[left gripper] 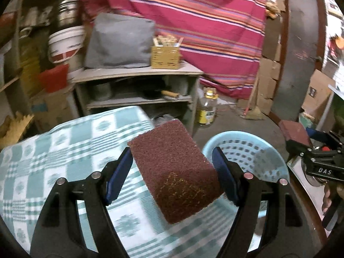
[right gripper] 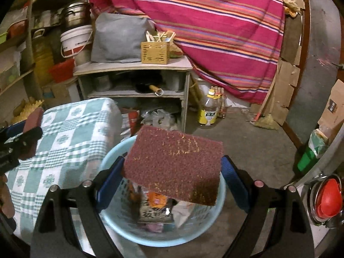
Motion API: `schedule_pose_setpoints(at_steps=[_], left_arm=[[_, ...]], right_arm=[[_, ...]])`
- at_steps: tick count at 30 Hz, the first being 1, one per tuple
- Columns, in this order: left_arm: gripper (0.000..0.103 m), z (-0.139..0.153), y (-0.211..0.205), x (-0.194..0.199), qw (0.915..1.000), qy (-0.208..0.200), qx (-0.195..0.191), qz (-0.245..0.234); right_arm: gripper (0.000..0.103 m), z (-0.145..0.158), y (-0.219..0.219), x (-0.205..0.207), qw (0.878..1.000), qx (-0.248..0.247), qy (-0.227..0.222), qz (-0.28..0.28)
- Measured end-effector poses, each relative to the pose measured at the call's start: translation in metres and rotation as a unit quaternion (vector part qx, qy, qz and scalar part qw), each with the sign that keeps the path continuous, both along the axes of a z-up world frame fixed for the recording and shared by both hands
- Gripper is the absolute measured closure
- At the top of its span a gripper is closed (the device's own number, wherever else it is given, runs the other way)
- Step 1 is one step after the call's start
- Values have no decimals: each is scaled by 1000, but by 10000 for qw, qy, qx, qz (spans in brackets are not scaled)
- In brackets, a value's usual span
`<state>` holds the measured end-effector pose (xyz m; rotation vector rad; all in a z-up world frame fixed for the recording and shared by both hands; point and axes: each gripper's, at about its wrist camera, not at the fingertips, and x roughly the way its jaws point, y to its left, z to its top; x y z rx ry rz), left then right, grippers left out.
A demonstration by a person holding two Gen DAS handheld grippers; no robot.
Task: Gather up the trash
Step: 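Carry both brown pads over the blue basket, then open the left tool while the right tool opens, dropping both pads into the basket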
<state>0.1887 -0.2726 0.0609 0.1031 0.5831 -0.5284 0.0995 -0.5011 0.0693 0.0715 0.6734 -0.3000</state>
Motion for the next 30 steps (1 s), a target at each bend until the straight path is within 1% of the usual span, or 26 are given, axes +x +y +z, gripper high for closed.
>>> schedule_pose_setpoints(at_steps=[6, 14, 17, 18, 19, 22, 27, 30], left_arm=[[29, -6, -51, 0, 9995, 140, -13, -286], [28, -27, -92, 5, 9979, 374, 65, -517], [28, -31, -101, 5, 9975, 385, 119, -586], [26, -31, -104, 6, 9973, 388, 133, -608], [21, -31, -107, 6, 9972, 390, 152, -623], [15, -28, -108, 5, 9976, 325, 111, -599], [13, -22, -103, 6, 9983, 219, 130, -522], [10, -16, -98, 5, 9990, 92, 164, -406]], right_arm=[[16, -2, -27, -4, 9999, 26, -13, -120], [15, -12, -53, -7, 9996, 88, 31, -261], [15, -14, -59, -8, 9995, 124, 36, -300], [15, -15, -61, -8, 9994, 130, 38, -318], [16, -15, -62, -7, 9993, 139, 42, -330], [15, -17, -64, -8, 9993, 157, 54, -339], [15, -19, -60, -6, 9995, 139, 83, -287], [15, -20, -55, -3, 9996, 133, 94, -239]])
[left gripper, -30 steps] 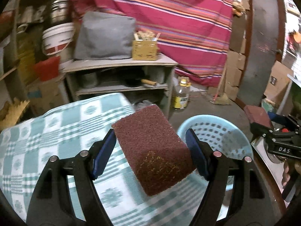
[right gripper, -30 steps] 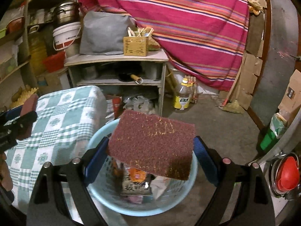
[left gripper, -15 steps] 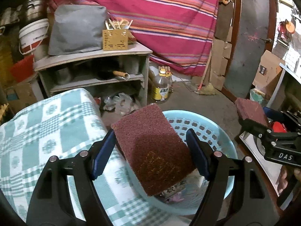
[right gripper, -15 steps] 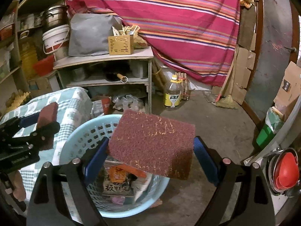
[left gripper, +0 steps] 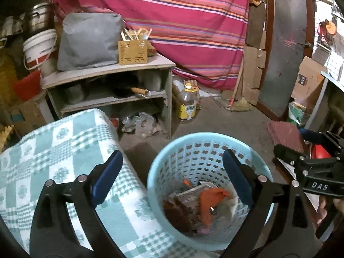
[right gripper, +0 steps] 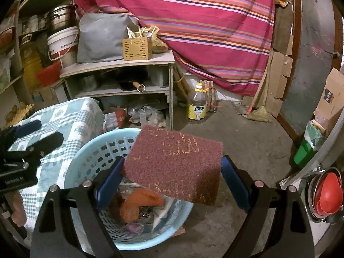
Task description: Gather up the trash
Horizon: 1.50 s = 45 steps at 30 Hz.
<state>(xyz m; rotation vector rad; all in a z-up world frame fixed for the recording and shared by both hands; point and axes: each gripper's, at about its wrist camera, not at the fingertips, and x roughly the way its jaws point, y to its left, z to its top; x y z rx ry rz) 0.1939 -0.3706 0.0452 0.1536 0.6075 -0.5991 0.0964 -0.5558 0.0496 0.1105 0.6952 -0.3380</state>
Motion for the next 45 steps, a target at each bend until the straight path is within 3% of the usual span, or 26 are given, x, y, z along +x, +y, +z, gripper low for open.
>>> schedule_pose_setpoints(at_steps=[9, 11, 23, 32, 45], left_arm=[[6, 15, 24, 5, 9993, -182, -53, 315], [6, 17, 28, 6, 9992, -179, -65, 361], [6, 24, 54, 2, 9980, -237, -156, 569], [6, 39, 87, -18, 9963, -437, -169, 724], [5, 53, 166, -75, 9903, -858, -106, 1090]], right_arm=[[14, -1, 15, 16, 9999, 79, -16, 149], [5, -3, 15, 20, 9994, 253, -51, 219], [5, -6, 24, 23, 9999, 100, 26, 75], [5, 18, 49, 6, 9997, -90, -200, 128], [5, 41, 125, -43, 9966, -232, -673, 425]])
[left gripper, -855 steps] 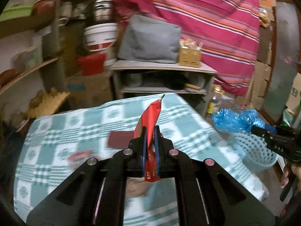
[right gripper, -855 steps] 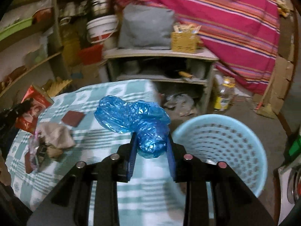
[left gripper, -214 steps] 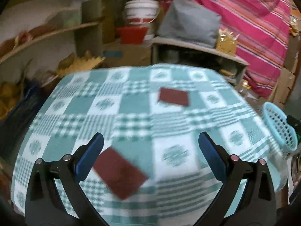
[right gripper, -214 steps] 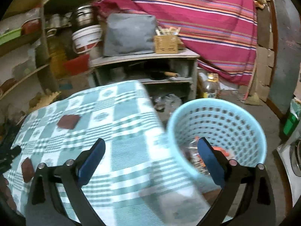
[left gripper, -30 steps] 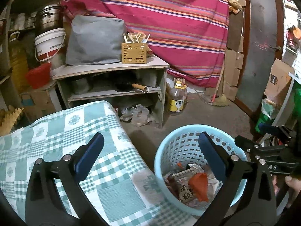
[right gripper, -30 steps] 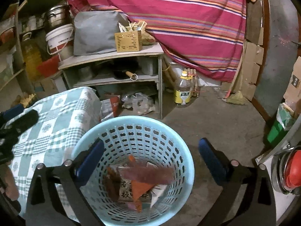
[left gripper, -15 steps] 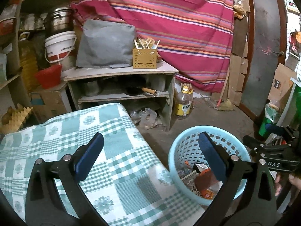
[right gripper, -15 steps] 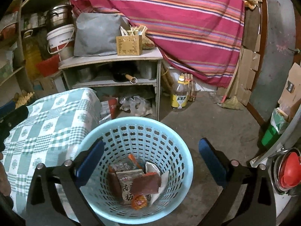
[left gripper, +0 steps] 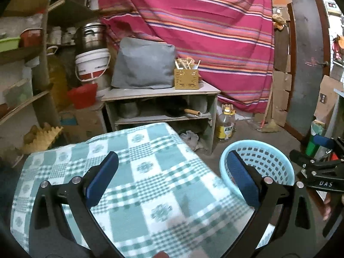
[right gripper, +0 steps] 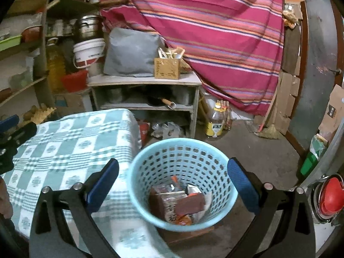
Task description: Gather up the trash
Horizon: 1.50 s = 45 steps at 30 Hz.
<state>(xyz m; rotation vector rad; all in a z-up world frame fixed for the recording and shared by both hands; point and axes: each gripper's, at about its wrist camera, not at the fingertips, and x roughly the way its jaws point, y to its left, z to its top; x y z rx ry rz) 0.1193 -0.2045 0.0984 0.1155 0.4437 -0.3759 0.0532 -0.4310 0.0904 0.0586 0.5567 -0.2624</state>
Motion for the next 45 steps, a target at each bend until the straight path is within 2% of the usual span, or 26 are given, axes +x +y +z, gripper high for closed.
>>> schedule_pose_setpoints(at_steps=[3, 9, 15, 20, 23, 30, 38, 45], left_arm=[[5, -3, 22, -13, 10000, 19, -19, 39], [5, -17, 78, -44, 9990, -85, -131, 409], [5, -39, 117, -77, 9962, -235, 199, 821], [5, -58, 151, -100, 9925, -134, 13, 1219], [5, -70, 167, -108, 9891, -115, -25, 1468], [5, -91, 180, -120, 9860, -115, 39, 1666], [5, -102, 188, -124, 9833, -114, 147, 1811], [5, -105, 192, -118, 9836, 54, -38, 1805]], right_arm=[[5, 2, 22, -14, 9999, -24, -107, 83], [5, -5, 63, -43, 9994, 8, -249, 234], [5, -20, 103, -62, 9990, -8, -320, 313], [5, -42, 142, -71, 9967, 245, -317, 710], [5, -52, 164, -74, 9949, 184, -396, 905], [5, -74, 190, -84, 9930, 93, -659, 978], [5, -85, 201, -83, 9927, -16, -614, 1043], [5, -84, 200, -83, 9933, -112, -693, 920]])
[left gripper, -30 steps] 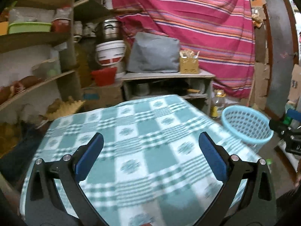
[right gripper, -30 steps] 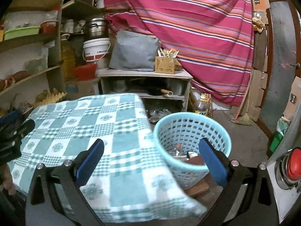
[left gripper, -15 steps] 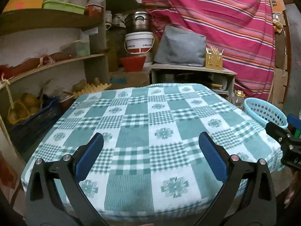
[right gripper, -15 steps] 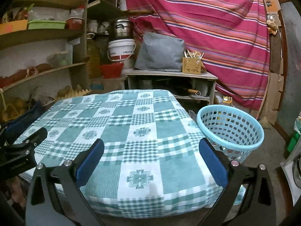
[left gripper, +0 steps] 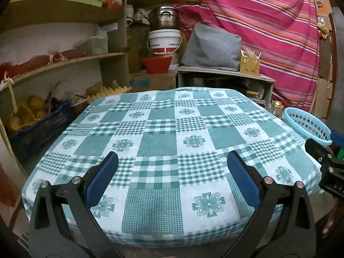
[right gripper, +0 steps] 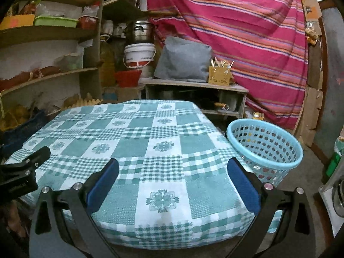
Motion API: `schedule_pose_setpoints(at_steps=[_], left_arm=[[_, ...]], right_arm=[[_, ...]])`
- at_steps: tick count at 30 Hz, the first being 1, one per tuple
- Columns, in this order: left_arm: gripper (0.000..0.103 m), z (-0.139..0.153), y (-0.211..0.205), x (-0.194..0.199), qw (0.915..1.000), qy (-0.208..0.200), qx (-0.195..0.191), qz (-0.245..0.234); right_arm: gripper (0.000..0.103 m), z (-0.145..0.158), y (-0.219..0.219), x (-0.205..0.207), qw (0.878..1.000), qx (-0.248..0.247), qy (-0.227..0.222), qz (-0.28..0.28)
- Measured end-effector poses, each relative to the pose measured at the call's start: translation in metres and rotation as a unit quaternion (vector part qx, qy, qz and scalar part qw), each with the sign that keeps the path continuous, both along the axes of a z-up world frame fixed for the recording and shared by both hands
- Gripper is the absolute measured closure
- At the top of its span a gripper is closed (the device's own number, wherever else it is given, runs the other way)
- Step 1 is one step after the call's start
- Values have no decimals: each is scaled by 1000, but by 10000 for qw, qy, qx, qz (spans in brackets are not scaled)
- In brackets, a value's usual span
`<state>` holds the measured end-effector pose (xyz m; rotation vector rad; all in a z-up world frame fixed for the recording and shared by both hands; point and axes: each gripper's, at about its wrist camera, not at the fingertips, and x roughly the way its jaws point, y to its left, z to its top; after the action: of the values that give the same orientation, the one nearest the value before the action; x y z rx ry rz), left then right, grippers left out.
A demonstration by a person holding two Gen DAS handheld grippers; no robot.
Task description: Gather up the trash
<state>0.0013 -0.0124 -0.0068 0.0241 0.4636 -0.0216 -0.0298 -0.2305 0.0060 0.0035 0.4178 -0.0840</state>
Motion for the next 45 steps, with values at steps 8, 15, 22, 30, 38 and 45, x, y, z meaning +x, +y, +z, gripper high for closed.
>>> schedule_pose_setpoints(at_steps=[8, 15, 22, 30, 38, 45], left_arm=[[5, 1, -8, -2, 9999, -61, 40, -108], [5, 1, -10, -3, 9998, -80, 23, -155], [5, 1, -13, -6, 9996, -154, 101, -204], [5, 2, -13, -6, 9995, -195, 136, -222], [5, 3, -11, -6, 9996, -217, 115, -169], [5, 4, -12, -6, 9995, -227, 127, -180]], right_arm=[[5, 4, -1, -4, 10000, -57, -70, -33], [5, 5, -3, -5, 9999, -28, -114, -27], [5, 6, -3, -5, 10000, -13, -97, -15], [5, 6, -4, -6, 9999, -22, -112, -37], [5, 6, -6, -6, 9999, -48, -116, -43], [5, 6, -5, -6, 9999, -60, -124, -48]])
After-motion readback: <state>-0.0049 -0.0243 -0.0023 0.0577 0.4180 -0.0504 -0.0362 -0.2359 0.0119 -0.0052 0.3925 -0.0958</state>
